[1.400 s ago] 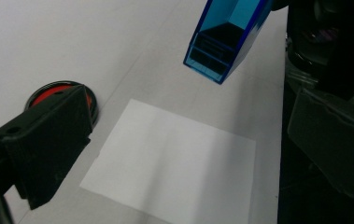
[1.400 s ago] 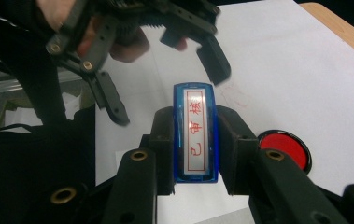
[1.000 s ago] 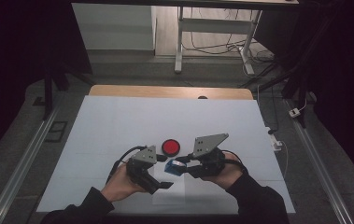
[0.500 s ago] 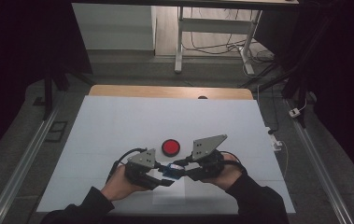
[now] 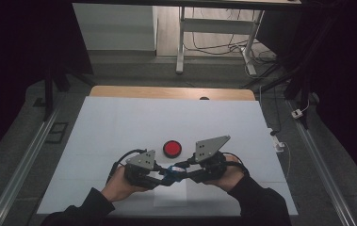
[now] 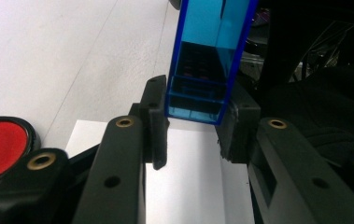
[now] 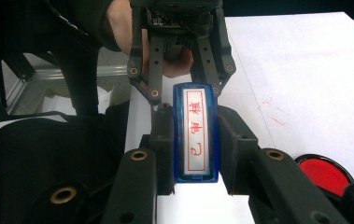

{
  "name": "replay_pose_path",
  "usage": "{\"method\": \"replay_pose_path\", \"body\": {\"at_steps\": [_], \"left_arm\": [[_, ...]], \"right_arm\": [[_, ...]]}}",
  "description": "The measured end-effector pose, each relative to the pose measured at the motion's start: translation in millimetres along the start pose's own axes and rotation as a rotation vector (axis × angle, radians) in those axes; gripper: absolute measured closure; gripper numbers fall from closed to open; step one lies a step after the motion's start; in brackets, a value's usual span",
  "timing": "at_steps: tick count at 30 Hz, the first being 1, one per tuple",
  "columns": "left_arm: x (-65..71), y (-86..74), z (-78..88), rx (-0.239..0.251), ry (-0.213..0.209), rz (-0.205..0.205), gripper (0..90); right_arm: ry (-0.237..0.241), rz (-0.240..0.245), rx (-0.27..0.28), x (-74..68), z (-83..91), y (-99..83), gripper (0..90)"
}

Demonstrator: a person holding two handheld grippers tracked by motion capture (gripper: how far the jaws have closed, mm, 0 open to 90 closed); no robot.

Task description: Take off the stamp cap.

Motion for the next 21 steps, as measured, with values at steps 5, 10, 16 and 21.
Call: {"method": "replay_pose_path", "body": {"at_steps": [5,10,16,21], "left_arm": [[0.1,1.1,1.6,0.0,-0.007,-0.001,68.7],[-1.7,2.0,3.4,0.013,-0.032,0.039,69.1],[-4.8,1.4,3.2,0.001,-0.057,0.088,69.1],[-8.6,-0.3,3.4,-0.007,-0.055,0.147,69.4]], "right_arm": [[0.008,0.011,0.011,0.4,1.6,-0.3,69.0],[-0.001,0.011,0.036,0.0,3.1,-0.3,69.2],[-0.031,0.043,0.026,-1.7,2.7,-0.3,69.6],[-0.096,0.081,0.016,-4.6,1.4,0.0,70.0]]}}
Point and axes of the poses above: each handheld gripper's, and its own axes: z roughly backward along the jaws, y roughly out of its top, x roughly to its right, the point moved 2 cm from there along -z, roughly forward along the jaws, and after that the axes turned 7 degrees about -x, right-handed, at the moved point
